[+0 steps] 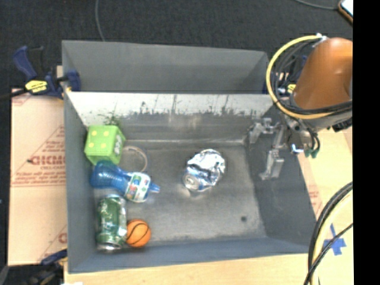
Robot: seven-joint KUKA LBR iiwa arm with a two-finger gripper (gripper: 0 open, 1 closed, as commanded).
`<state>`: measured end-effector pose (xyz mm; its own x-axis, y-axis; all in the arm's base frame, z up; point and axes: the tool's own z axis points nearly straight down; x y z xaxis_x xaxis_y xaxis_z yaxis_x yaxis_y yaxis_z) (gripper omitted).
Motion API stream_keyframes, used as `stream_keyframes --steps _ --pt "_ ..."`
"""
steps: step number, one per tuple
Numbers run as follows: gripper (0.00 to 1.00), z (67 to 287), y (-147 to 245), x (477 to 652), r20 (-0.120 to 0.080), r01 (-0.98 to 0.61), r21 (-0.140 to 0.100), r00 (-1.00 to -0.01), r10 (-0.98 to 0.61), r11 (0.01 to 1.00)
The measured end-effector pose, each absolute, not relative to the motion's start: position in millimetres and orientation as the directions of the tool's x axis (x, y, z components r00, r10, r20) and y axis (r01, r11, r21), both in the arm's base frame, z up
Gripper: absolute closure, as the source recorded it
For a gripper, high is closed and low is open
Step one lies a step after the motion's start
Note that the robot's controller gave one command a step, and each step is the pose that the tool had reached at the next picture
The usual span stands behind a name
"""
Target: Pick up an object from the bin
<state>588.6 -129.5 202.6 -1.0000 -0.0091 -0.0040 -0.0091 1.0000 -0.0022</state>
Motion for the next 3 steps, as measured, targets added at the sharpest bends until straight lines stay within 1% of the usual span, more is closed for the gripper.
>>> stream_keyframes --steps 1,2,3 --pt "0.0 203 -129 588.6 -0.004 -0.009 -0.002 -1.0 -0.009 1.0" --pt "0.0 280 -123 598.6 -0.006 -0.18 -0.004 -0.984 -0.18 0.984" --pt "0.0 281 -112 601.3 -0.023 -0.201 -0.012 -0.979 -0.202 0.979"
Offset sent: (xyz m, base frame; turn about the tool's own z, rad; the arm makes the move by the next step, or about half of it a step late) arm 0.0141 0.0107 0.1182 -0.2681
